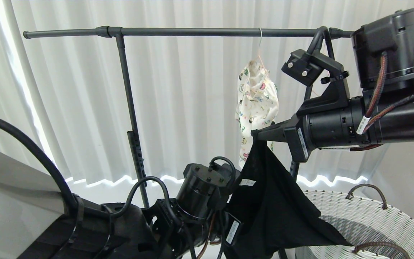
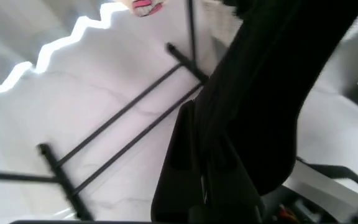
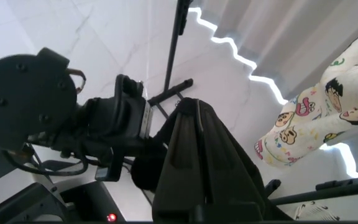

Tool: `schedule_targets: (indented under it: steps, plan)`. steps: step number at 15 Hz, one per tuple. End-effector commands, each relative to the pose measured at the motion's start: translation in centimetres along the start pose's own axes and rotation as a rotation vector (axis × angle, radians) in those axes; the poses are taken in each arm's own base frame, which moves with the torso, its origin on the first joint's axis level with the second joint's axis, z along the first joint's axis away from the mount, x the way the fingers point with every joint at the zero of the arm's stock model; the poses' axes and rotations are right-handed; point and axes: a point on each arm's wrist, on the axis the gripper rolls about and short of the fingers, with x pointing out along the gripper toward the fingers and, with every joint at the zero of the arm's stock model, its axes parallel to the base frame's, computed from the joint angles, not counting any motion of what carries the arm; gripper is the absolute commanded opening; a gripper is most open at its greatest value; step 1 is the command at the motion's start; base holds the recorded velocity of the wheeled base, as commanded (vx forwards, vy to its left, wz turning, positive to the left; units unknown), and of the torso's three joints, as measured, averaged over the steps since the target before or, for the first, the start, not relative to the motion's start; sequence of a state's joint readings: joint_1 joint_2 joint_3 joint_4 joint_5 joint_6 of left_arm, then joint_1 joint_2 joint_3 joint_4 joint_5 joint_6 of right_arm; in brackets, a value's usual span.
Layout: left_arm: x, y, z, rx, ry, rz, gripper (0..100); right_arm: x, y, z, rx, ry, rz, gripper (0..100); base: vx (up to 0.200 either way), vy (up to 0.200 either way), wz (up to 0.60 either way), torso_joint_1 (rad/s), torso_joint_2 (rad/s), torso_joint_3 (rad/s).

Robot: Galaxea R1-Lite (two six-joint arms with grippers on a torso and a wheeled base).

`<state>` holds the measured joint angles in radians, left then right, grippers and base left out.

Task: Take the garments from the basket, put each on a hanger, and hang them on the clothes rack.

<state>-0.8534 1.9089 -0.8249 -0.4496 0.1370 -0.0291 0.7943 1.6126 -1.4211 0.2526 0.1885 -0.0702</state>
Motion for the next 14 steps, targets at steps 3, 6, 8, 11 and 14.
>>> schedule_targets:
  steps: [3,6,8,11,14]
  plan:
    - [-3.7,1.1,1.6,-0.067,-0.098,0.069,0,0.4,-1.0,-0.4,0.01,-0.013,-0.031,0,0.0,0.0,0.0,0.0,0.0,0.0]
    - [-9.0,4.8,2.1,-0.123,-0.062,0.146,0,0.4,-1.8,-0.5,0.01,-0.057,-0.06,0,0.0,0.0,0.0,0.0,0.0,0.0]
    - [-13.1,6.0,2.4,-0.149,-0.035,0.125,0,0.1,-1.9,-0.1,0.004,-0.092,-0.067,0,0.0,0.0,0.0,0.0,0.0,0.0]
    - [-17.2,6.8,4.1,-0.169,-0.077,0.121,0,-1.0,-1.7,1.0,-0.015,-0.18,-0.076,0,0.0,0.0,0.0,0.0,0.0,0.0]
    - [-19.7,7.1,7.3,-0.149,-0.122,0.131,0,-3.0,-1.2,1.5,-0.026,-0.224,-0.083,0,0.0,0.0,0.0,0.0,0.0,0.0]
